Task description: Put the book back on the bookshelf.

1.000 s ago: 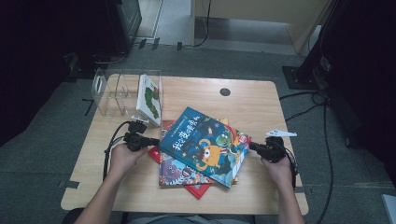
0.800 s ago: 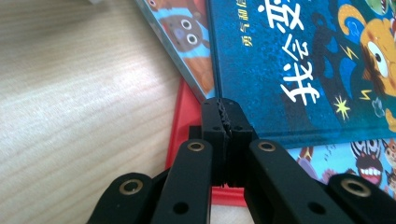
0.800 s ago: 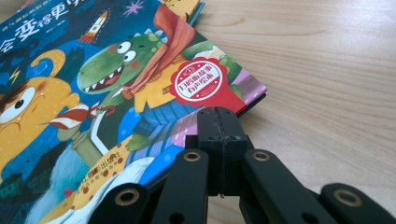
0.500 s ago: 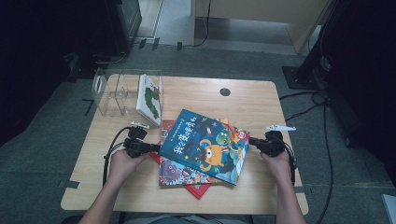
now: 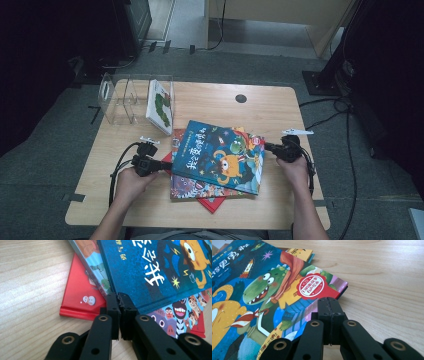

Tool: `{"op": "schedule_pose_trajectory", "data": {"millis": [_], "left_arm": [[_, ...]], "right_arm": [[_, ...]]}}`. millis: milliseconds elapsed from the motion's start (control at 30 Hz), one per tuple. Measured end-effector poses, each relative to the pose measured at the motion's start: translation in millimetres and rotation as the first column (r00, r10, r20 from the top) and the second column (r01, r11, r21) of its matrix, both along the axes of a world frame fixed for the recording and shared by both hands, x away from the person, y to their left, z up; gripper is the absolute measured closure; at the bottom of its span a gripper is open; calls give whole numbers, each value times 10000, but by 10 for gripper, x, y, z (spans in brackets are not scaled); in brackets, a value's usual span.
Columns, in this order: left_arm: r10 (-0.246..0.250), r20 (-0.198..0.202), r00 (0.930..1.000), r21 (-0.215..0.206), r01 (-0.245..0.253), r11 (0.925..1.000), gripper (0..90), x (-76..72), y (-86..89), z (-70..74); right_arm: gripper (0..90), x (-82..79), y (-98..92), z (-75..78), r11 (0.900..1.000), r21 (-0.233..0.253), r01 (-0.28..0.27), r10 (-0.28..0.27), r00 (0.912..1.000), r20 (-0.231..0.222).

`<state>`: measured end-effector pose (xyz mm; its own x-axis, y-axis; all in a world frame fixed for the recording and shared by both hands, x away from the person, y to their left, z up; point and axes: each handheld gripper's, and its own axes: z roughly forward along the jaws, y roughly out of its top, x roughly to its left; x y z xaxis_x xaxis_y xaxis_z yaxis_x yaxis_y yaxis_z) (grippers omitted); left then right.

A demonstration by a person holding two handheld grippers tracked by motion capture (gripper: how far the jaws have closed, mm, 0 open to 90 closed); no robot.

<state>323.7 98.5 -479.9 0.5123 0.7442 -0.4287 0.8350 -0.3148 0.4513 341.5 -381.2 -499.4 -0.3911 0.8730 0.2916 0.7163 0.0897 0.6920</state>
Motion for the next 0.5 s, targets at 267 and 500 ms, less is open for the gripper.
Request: {"op": "schedule_pose_trajectory", "data": {"millis": [267,500], "left_arm": [[615,215,9979,-221,-610,9979,837,73,104,87],[757,190,9970,-158,-754,9970,779,194,85,61]], "right_arm": [[900,76,42,-4,10000,2,-96,96,9999,47],[900,116,90,-10,9996,-293,-48,55,9997,249]]}}
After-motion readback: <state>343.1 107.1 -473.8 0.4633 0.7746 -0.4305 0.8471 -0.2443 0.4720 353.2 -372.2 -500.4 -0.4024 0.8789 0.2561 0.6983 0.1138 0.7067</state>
